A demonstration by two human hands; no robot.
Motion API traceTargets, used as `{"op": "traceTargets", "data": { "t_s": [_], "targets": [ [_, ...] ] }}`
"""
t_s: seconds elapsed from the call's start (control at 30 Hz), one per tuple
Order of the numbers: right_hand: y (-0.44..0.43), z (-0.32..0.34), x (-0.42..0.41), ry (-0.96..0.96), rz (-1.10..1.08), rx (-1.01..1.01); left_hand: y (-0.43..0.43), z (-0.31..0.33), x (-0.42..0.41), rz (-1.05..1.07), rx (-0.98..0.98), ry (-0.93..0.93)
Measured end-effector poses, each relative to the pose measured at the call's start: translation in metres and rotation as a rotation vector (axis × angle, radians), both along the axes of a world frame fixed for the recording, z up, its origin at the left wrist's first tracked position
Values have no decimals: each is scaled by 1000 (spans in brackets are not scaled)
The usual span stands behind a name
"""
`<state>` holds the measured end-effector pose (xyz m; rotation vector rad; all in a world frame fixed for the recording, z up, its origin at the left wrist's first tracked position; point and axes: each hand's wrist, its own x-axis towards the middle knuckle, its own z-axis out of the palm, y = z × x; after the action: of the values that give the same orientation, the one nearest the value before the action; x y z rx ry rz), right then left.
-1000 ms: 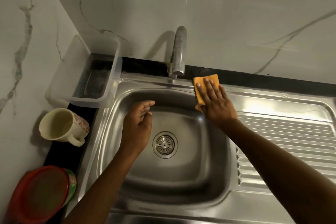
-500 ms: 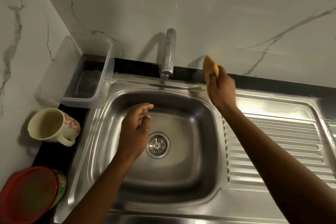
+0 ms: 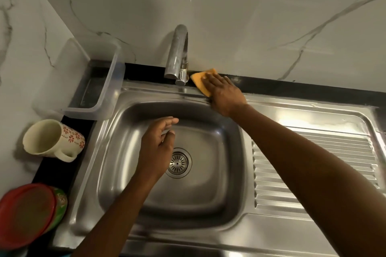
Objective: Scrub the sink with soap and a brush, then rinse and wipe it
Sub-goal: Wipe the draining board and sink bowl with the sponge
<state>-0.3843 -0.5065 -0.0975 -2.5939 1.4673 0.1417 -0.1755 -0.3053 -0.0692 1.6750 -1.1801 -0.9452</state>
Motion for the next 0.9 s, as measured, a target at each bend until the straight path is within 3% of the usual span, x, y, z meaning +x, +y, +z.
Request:
{"op": "traceTargets", "data": {
  "t_s": [0.2,0.33,0.57,0.7,0.9],
  "targets": [
    [32,-5,-127,-105,-347,24,-2,4,-21,-30,-15,14],
    [65,-8,-185,-119,-454,40,-5,5,-36,-38,-40,12],
    [84,-20,-127,-282,-654,-53,4,12,-46,-50,-76,17],
    [93,-34,-54,-261,-562,-53,9,8,-41,-52,-44,19],
    [88,-39,-7,-138,-157,-13,6,-4,-35,-157,-18,8]
  ]
}}
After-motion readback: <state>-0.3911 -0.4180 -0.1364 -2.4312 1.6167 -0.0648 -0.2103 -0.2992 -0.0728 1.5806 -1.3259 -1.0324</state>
